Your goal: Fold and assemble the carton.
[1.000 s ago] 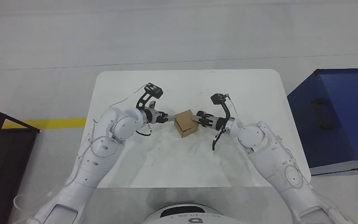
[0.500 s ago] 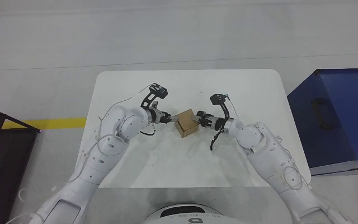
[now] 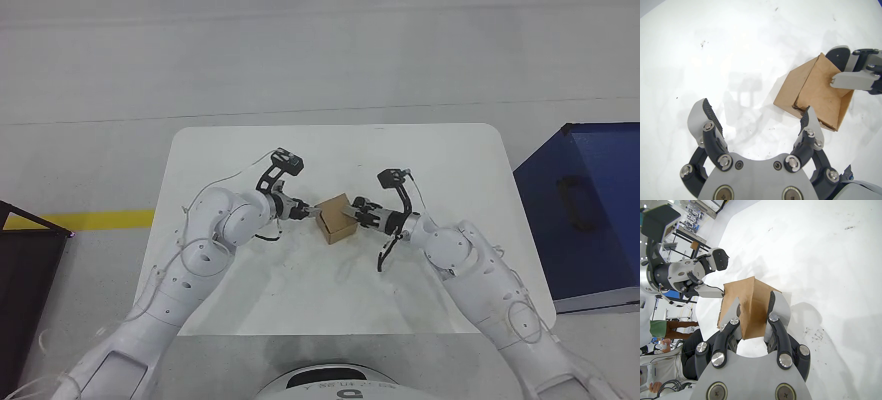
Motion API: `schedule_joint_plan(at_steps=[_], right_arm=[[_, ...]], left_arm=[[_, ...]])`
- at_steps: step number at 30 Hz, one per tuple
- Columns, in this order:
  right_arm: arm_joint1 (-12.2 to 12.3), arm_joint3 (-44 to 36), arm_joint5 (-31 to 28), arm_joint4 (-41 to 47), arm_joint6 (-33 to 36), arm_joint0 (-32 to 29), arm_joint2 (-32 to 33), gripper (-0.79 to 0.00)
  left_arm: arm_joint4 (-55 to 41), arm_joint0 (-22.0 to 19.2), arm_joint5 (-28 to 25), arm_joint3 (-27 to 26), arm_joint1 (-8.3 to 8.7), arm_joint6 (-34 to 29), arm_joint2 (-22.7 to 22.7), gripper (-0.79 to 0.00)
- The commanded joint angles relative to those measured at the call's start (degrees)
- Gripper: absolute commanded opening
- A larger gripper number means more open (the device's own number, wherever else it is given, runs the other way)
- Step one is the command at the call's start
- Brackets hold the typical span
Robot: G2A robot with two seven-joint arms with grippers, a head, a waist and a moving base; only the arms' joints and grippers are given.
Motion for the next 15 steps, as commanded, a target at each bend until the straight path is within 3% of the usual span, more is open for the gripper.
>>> schedule_joint_plan(at_steps=[1,15], right_arm=[[0.1,0.1,-1.3,1.2,-0.1,-0.3,0.6,-0.397],[0.3,0.3,-1.8,3.0,0.9,-0.4,1.8,-0.351]], left_arm=[[-0.2,0.2,-0.4,-0.2,0.08,0.1,-0.3,0.0],[-1.1,1.5,-2.9,-1.8,0.65,0.4,-2.1,0.0]])
